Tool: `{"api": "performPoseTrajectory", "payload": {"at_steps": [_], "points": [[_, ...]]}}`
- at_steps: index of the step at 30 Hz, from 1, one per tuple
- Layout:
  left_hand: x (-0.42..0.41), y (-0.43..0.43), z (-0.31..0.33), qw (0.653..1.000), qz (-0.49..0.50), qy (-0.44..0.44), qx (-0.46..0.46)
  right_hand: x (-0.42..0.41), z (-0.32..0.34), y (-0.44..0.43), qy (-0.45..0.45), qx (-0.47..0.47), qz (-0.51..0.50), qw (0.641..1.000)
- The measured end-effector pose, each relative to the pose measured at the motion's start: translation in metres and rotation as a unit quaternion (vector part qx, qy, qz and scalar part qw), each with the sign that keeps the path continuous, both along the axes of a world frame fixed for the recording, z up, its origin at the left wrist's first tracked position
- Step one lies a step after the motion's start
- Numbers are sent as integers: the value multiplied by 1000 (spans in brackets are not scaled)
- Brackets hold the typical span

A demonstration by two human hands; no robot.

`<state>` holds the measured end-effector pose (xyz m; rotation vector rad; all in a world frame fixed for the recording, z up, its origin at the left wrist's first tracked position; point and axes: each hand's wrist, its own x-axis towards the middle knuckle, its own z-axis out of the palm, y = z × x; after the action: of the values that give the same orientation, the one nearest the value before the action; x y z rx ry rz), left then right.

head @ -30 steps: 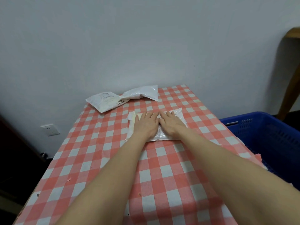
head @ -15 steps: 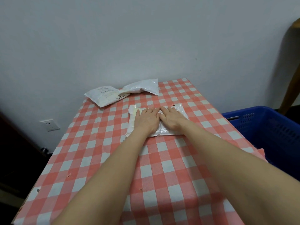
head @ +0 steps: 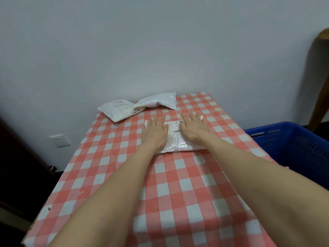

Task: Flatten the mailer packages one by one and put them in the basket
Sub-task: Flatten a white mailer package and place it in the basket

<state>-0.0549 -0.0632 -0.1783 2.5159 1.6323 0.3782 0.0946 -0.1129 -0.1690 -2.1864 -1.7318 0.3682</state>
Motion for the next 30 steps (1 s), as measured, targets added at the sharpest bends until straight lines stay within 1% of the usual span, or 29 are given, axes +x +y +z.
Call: {"api": "performPoseTrajectory", "payload": {"at_steps": [5,11,16,21,30], "points": [[5,2,-15,998,-19,44,-27,-3,-17,0,-6,-40,25,999],[8,3,-21,999,-8,32,-21,-2,-22,3,-13,-51,22,998],[7,4,-24,999,-6,29,-13,-4,-26,2,-27,-37,16,999],[7,5,-28,999,-10,30,13,-5,-29,3,-48,-29,6,998],[7,2,-26,1000,-9,26,9,-4,-26,4,-46,-47,8,998]]}}
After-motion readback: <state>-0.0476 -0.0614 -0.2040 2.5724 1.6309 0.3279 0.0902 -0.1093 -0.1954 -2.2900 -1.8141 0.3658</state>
